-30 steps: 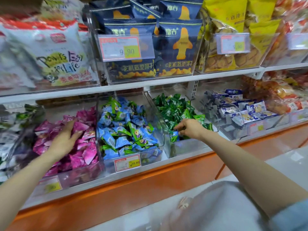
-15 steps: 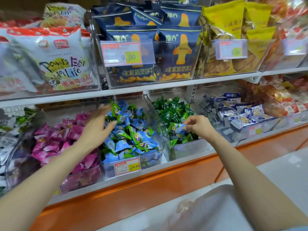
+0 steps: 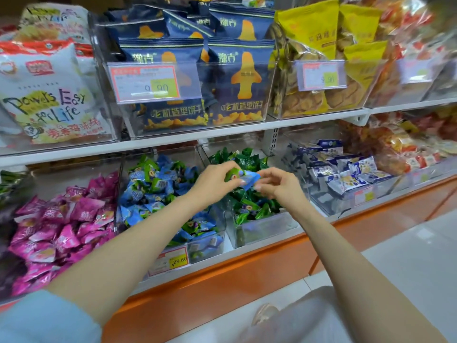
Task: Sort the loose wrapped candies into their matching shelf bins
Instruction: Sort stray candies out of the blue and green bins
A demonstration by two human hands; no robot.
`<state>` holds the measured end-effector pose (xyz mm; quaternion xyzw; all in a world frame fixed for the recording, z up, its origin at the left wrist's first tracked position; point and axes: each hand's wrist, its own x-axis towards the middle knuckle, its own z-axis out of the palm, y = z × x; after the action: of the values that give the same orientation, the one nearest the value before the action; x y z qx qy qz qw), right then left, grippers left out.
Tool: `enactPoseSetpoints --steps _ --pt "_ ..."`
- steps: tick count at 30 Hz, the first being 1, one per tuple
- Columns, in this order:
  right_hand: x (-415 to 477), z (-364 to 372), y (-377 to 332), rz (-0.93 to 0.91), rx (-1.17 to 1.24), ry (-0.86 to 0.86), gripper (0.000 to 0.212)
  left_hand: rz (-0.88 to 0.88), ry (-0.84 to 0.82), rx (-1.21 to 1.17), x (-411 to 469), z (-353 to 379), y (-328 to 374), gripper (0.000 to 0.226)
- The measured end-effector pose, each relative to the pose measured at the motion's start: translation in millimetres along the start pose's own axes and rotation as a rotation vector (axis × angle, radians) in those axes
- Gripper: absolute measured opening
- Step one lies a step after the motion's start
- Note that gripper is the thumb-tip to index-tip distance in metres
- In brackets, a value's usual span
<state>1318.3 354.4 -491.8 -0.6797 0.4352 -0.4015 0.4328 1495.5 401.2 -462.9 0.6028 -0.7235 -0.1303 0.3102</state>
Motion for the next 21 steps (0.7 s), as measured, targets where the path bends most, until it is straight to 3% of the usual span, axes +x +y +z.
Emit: enactPoseSetpoints --steps 4,7,9,13,15,18,21 --pt "12.2 14.6 24.5 -0.052 -0.904 -0.113 0.022 -0.065 0.133 -0.061 -6.9 -15.7 -8.7 0.020" --pt "16.7 17.8 23.0 -0.100 -0.977 -0.084 0.007 -0.123 0.151 -0.161 -14.1 -25.7 -16.7 0.016" --pt "18.8 4.8 11.9 -0.090 -0.858 -0.013 0.011 -0.163 0.178 -0.261 -18.3 -30.5 -20.6 0.018" --pt "0.2 -18.7 -21.0 -0.105 -0.201 -0.037 0.015 -0.232 0.184 -0.464 -14.3 -31.1 -15.3 0.021" --pt "-9.0 -13.0 -29.9 -0.114 -0.009 -0.081 0.012 -0.220 0.121 -0.559 -11.6 -26.2 -4.2 0.022" --pt "-9.9 4.2 -36.1 -0.114 0.118 -0.092 0.012 -0.132 -0.035 -0.439 -14.6 -14.8 5.8 0.032" --pt "-3.0 6.5 -33.8 -0.065 0.244 -0.083 0.008 -0.125 0.051 -0.314 -18.8 -14.5 -1.5 0.038"
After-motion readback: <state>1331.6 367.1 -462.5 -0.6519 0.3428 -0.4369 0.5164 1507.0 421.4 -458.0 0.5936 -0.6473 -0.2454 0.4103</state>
